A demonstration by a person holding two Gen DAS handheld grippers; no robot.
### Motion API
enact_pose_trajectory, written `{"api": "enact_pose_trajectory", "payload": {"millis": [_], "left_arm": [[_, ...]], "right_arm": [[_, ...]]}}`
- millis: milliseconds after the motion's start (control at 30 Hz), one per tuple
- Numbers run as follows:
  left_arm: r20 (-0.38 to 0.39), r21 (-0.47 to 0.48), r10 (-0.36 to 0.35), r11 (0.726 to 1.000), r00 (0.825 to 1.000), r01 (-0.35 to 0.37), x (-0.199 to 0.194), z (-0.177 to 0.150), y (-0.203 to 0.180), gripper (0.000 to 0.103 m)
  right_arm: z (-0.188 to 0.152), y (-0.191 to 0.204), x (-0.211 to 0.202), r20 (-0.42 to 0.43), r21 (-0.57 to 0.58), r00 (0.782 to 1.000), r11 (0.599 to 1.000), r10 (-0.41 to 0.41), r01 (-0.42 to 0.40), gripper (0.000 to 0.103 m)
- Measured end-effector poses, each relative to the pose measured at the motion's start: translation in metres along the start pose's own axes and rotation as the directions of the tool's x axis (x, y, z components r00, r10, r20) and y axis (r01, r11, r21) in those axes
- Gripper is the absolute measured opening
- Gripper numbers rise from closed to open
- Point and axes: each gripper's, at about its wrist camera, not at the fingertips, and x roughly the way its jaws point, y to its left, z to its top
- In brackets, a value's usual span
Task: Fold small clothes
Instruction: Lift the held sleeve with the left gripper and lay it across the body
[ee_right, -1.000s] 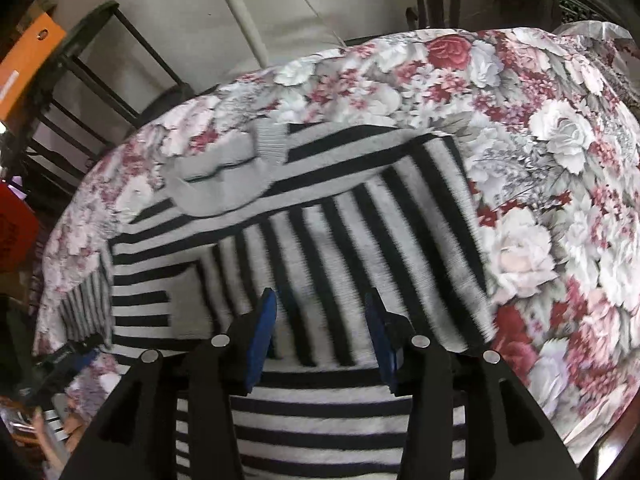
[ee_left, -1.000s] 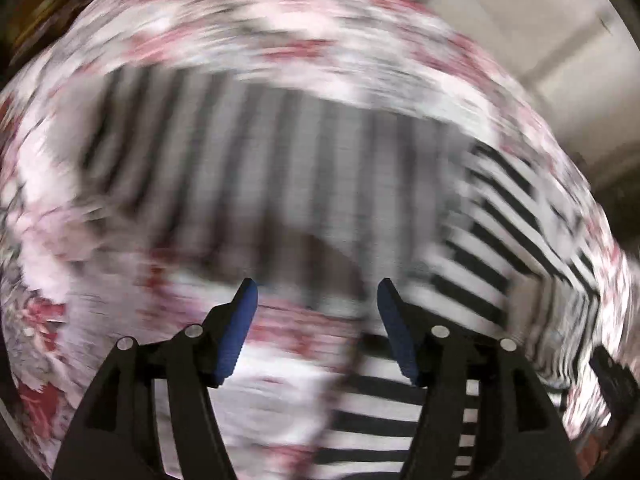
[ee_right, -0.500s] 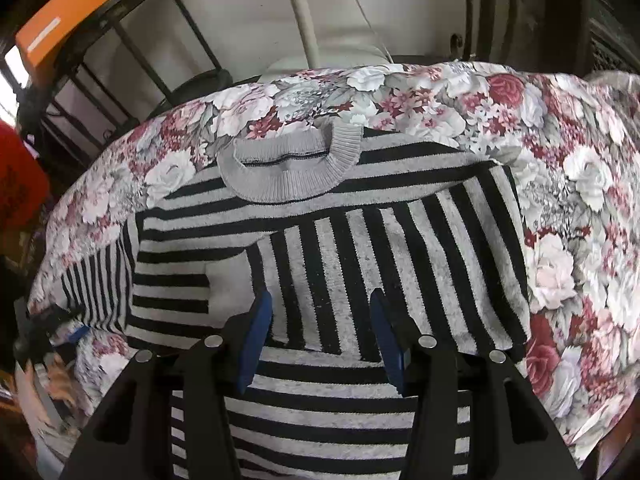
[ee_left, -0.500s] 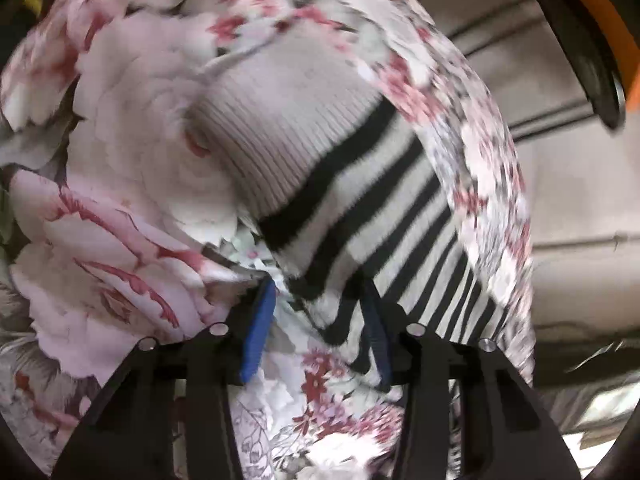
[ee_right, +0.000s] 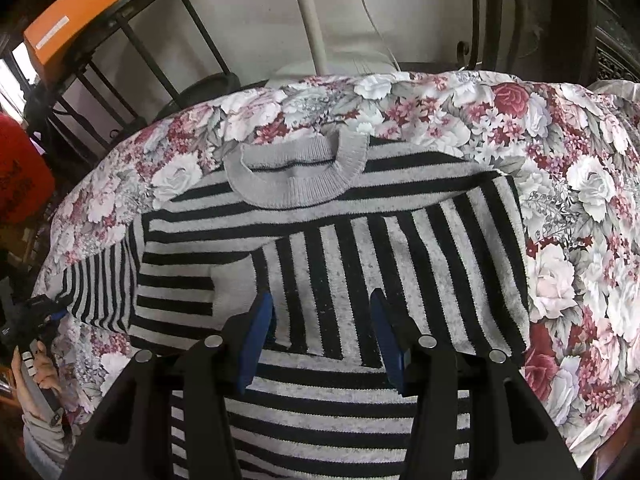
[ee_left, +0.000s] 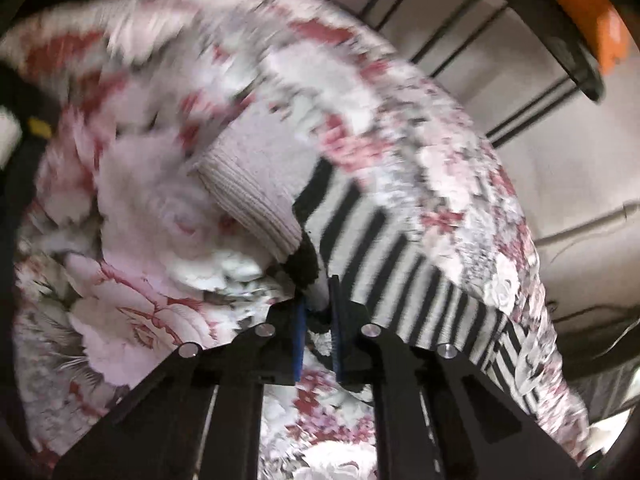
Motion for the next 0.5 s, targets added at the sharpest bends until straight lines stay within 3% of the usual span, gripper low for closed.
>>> {"api": "enact_pose_trajectory", "payload": {"millis": [233, 500], "left_arm": [[0.072, 0.171, 0.003, 0.985, 0.997, -0.015, -0.035, -0.015, -0.052, 0.009], [0.102, 0.246, -0.01, 0.969, 0.995, -0.015, -0.052, -0.031, -0.094, 0.009]], "right_arm": [[0.003, -0.003, -0.018, 0.026, 0.013, 0.999, 1.0, 0.022, -0.023, 0.051], [0.005, -0.017, -0.039, 0.057, 0.03, 0.998, 0.999, 0.034, -0.036, 0.051]]}}
